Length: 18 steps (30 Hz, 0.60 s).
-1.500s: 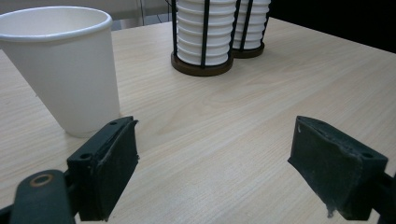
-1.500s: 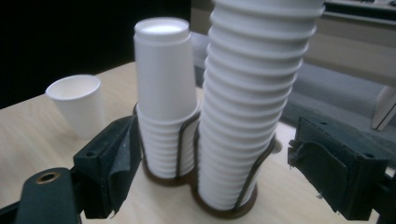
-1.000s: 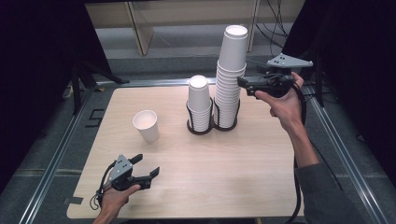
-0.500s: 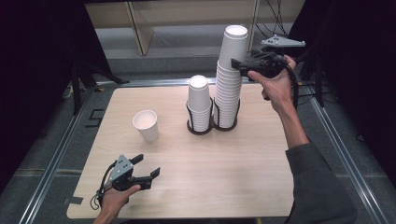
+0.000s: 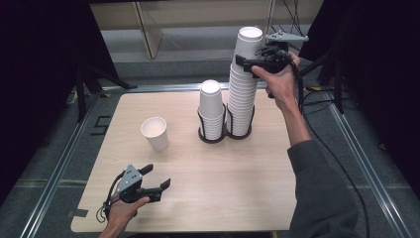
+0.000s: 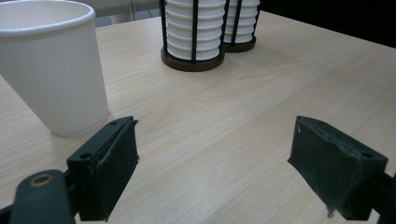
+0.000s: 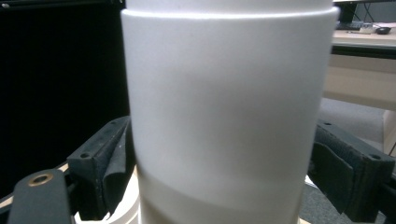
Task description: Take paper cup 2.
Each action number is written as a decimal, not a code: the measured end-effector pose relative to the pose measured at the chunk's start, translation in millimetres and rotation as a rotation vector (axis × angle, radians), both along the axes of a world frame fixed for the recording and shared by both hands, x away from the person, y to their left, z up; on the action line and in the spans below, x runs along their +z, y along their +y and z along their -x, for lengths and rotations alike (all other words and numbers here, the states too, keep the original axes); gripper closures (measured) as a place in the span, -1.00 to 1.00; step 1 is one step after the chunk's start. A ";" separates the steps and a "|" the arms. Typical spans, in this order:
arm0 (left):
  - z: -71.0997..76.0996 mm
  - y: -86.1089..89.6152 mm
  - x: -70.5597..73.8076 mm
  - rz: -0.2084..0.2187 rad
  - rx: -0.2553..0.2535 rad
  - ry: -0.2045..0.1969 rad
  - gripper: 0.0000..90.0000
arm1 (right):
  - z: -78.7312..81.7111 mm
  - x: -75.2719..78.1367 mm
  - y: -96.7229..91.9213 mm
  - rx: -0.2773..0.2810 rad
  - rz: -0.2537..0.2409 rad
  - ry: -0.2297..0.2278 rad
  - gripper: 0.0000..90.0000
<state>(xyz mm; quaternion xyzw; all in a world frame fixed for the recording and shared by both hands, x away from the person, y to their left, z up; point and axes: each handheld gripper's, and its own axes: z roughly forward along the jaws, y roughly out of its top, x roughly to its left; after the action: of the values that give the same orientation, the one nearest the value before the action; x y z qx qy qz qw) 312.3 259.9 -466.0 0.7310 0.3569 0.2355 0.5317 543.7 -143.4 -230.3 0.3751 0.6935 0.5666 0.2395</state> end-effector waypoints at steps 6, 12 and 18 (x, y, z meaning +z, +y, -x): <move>-0.1 -0.1 0.1 0.000 -0.003 0.001 -0.68 | -6.3 0.6 4.0 0.001 -0.004 -0.004 -0.69; -0.2 -0.2 0.1 0.000 -0.006 0.001 -0.68 | -7.2 1.1 3.6 0.004 -0.002 -0.012 -0.64; 1.1 -0.4 0.8 -0.012 0.005 0.018 -0.68 | -4.8 12.4 3.7 0.003 -0.002 -0.024 -0.61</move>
<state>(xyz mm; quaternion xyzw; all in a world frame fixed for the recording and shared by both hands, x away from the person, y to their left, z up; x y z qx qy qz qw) 311.2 259.4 -465.1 0.7354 0.3619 0.2325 0.5236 548.5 -139.8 -217.9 0.3677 0.6906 0.5719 0.2467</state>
